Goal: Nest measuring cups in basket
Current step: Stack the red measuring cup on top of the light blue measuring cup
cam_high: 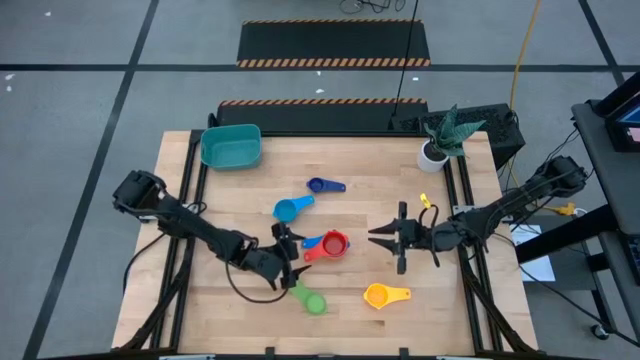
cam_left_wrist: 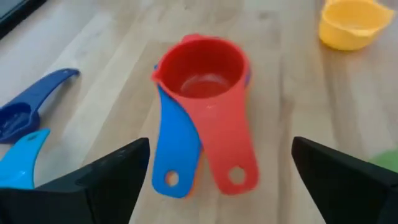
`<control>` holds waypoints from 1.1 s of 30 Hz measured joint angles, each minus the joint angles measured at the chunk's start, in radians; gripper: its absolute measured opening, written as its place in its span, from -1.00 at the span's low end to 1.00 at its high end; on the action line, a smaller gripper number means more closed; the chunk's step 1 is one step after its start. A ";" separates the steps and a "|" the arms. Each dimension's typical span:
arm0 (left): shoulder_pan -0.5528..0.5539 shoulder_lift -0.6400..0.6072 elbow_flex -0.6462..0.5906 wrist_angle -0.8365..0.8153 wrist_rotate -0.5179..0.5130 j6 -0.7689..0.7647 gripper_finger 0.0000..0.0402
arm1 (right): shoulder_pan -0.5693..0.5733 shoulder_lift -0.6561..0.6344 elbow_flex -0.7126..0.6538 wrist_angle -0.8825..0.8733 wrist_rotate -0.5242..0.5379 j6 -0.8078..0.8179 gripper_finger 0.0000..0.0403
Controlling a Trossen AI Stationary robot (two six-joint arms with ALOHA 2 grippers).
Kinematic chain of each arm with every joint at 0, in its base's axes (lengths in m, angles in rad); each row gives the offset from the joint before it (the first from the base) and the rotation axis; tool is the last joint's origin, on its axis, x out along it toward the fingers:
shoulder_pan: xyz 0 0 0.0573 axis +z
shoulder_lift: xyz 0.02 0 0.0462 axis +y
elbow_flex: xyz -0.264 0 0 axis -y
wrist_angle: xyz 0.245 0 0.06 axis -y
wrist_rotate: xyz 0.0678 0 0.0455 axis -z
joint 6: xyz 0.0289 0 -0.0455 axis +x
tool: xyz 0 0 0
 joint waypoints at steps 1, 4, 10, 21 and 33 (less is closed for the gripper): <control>0.008 0.007 0.000 0.002 0.005 0.004 0.93 | -0.004 0.000 0.000 -0.002 -0.001 -0.013 -0.62; 0.040 0.037 0.000 0.046 0.042 0.008 0.91 | -0.015 -0.001 0.000 -0.022 -0.001 -0.041 -0.62; 0.087 0.065 -0.001 0.069 0.077 0.005 0.94 | -0.034 0.000 0.000 -0.055 -0.002 -0.067 -0.61; 0.135 0.086 0.000 0.058 0.190 -0.002 0.96 | -0.051 -0.005 0.000 -0.054 -0.002 -0.071 -0.61; 0.153 0.115 -0.001 0.058 0.189 0.022 0.93 | -0.051 -0.005 0.000 -0.045 -0.003 -0.064 -0.61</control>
